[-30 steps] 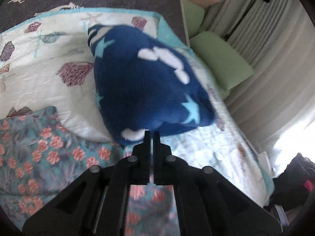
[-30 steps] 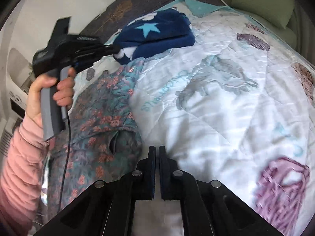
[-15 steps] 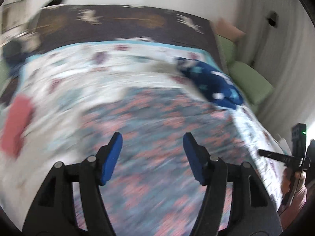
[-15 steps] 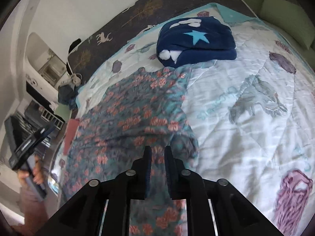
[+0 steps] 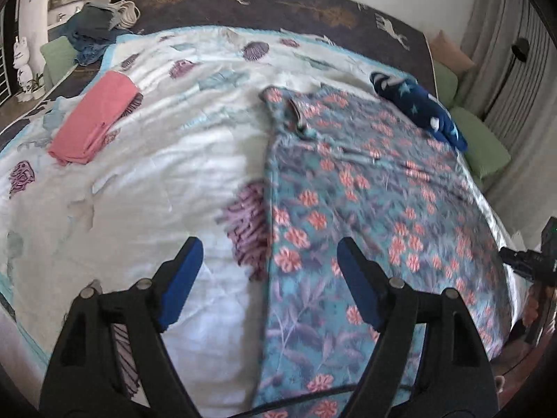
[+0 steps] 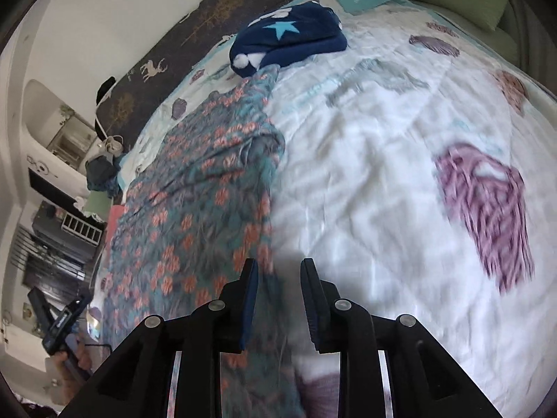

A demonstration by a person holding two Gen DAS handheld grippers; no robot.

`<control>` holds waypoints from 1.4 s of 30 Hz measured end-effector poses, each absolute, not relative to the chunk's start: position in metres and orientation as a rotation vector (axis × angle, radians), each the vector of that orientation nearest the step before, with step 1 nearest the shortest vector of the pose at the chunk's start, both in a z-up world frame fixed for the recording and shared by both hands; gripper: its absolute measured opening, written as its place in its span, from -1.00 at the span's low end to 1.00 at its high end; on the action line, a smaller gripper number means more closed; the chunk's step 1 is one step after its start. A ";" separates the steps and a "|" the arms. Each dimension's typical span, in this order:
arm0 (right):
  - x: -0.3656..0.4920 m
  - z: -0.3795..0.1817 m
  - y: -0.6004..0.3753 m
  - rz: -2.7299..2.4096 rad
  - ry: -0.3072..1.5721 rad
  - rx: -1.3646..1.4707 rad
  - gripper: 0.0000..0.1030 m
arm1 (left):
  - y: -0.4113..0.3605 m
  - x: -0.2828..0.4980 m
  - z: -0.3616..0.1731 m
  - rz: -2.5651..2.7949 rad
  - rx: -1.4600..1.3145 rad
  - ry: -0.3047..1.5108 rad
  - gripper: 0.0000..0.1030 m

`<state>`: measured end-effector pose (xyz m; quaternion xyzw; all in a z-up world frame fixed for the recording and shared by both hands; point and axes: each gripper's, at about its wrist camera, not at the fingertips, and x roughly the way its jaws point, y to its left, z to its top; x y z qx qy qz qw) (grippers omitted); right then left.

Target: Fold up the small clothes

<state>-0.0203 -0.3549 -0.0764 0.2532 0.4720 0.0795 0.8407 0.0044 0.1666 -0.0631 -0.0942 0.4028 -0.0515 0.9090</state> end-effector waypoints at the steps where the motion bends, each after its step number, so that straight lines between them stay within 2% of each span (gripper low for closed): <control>1: -0.028 -0.076 -0.354 0.167 0.997 0.533 -0.50 | 0.166 0.004 -0.065 -0.111 -0.192 0.836 0.54; 4: -0.044 -0.077 -0.353 0.173 0.996 0.531 -0.39 | 0.172 -0.009 -0.070 -0.124 -0.217 0.843 0.54; 6: -0.058 -0.081 -0.355 0.210 1.004 0.563 -0.24 | 0.174 -0.016 -0.074 -0.127 -0.231 0.853 0.54; 14: -0.101 -0.093 -0.363 0.280 1.036 0.618 -0.20 | 0.178 -0.065 -0.100 -0.146 -0.228 0.909 0.54; 22: -0.123 -0.098 -0.363 0.368 1.059 0.619 -0.11 | 0.184 -0.097 -0.099 -0.203 -0.224 0.937 0.54; 24: -0.125 -0.100 -0.363 0.388 1.051 0.626 -0.06 | 0.189 -0.100 -0.098 -0.234 -0.274 0.933 0.29; 26: -0.118 -0.103 -0.362 0.421 1.042 0.658 0.07 | 0.191 -0.096 -0.100 -0.271 -0.314 0.944 -0.26; 28: -0.113 -0.104 -0.361 0.453 1.040 0.684 0.13 | 0.193 -0.091 -0.104 -0.284 -0.349 0.964 -0.37; 30: -0.106 -0.103 -0.354 0.486 1.052 0.669 0.15 | 0.193 -0.089 -0.104 -0.296 -0.364 0.968 -0.40; 31: -0.105 -0.101 -0.349 0.502 1.061 0.640 0.14 | 0.193 -0.090 -0.104 -0.302 -0.365 0.968 -0.40; 33: -0.103 -0.098 -0.342 0.521 1.074 0.606 -0.04 | 0.191 -0.092 -0.102 -0.303 -0.349 0.978 -0.40; 34: -0.104 -0.099 -0.340 0.523 1.086 0.591 -0.04 | 0.190 -0.093 -0.102 -0.300 -0.342 0.981 -0.38; 36: -0.105 -0.100 -0.341 0.516 1.099 0.585 -0.05 | 0.186 -0.098 -0.102 -0.308 -0.315 0.992 -0.21; 37: -0.106 -0.102 -0.343 0.521 1.108 0.594 -0.05 | 0.184 -0.098 -0.101 -0.315 -0.302 0.992 -0.05; 40: -0.107 -0.105 -0.343 0.527 1.119 0.584 -0.07 | 0.173 -0.098 -0.103 -0.301 -0.234 1.003 -0.03; 41: -0.107 -0.105 -0.342 0.520 1.118 0.576 -0.15 | 0.171 -0.097 -0.103 -0.282 -0.226 1.007 -0.24; 42: -0.107 -0.104 -0.342 0.513 1.115 0.576 -0.42 | 0.175 -0.094 -0.102 -0.245 -0.279 1.009 -0.54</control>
